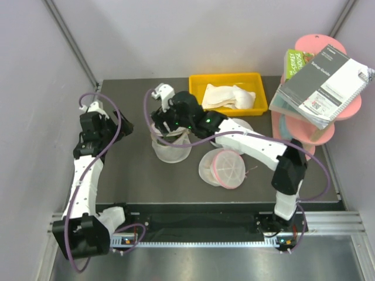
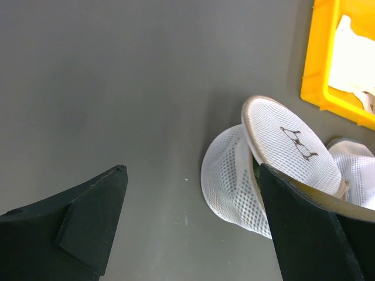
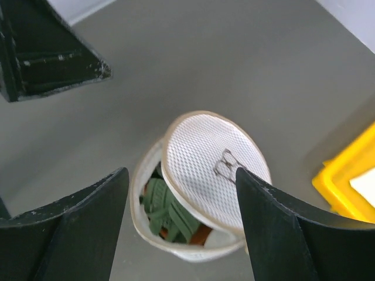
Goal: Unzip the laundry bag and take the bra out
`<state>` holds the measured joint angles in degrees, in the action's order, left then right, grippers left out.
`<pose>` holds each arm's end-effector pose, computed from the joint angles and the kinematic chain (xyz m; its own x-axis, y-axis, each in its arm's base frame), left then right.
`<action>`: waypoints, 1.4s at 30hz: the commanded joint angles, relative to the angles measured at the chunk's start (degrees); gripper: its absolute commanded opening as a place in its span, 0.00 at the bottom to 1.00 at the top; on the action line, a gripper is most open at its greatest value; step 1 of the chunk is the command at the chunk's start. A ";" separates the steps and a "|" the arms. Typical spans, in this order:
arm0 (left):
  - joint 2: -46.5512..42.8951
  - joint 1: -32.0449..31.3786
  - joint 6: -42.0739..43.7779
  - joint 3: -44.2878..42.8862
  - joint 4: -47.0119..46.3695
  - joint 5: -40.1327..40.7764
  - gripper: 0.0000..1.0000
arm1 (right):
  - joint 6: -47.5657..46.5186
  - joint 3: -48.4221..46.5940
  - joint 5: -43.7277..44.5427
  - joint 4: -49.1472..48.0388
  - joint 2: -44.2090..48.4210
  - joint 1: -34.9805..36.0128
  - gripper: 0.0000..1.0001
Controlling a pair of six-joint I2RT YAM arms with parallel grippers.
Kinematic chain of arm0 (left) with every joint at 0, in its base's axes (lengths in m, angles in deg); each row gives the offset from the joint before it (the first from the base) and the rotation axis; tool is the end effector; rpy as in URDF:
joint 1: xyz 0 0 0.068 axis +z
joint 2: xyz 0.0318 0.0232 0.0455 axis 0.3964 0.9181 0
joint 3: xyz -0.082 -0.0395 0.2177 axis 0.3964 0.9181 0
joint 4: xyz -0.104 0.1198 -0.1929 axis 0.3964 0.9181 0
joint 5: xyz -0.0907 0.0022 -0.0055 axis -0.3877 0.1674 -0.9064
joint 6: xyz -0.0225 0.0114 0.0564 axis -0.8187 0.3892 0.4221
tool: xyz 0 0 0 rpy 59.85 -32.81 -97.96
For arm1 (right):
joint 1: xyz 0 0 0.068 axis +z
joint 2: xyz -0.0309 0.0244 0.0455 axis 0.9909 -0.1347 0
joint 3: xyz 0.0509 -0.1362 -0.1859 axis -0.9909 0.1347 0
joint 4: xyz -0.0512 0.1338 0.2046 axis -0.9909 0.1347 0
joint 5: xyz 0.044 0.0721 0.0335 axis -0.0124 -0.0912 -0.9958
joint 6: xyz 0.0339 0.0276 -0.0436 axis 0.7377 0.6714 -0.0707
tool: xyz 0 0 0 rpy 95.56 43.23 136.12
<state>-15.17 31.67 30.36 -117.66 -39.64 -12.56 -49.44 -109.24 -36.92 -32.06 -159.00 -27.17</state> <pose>0.2439 0.0269 0.2699 -0.4916 -0.4728 -0.7313 -0.2033 0.8789 -0.4315 0.2431 0.3441 0.3221 -0.2315 -0.3139 -0.9208 -0.7899 0.6131 -0.0104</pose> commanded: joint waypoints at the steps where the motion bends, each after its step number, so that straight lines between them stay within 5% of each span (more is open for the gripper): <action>1: -0.27 2.93 0.70 0.88 -3.24 -4.52 0.99 | -7.87 -7.06 -0.46 1.62 -7.60 2.65 0.74; 19: 0.88 5.04 -0.71 3.08 -5.00 -10.77 0.98 | -10.78 -8.83 7.54 0.57 -15.70 5.03 0.62; 23: 0.70 4.96 -0.44 3.43 -5.09 -11.12 0.98 | -10.07 -8.92 9.30 -0.40 -16.05 5.03 0.48; 28: 0.61 5.04 -0.44 3.52 -5.18 -11.47 0.98 | -10.16 -9.45 9.91 -0.14 -17.54 5.03 0.45; 36: 0.17 5.04 -0.53 3.96 -5.62 -12.61 0.97 | -8.49 -9.36 12.28 -1.54 -17.28 5.03 0.00; 42: 0.52 4.78 -0.79 5.36 -7.81 -18.04 0.89 | -5.94 -6.30 18.43 -4.96 -13.33 5.11 0.00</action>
<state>-14.28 36.30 29.88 -113.64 -43.16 -25.43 -57.88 -116.14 -23.76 -32.17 -176.99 -22.75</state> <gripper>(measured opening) 0.922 0.018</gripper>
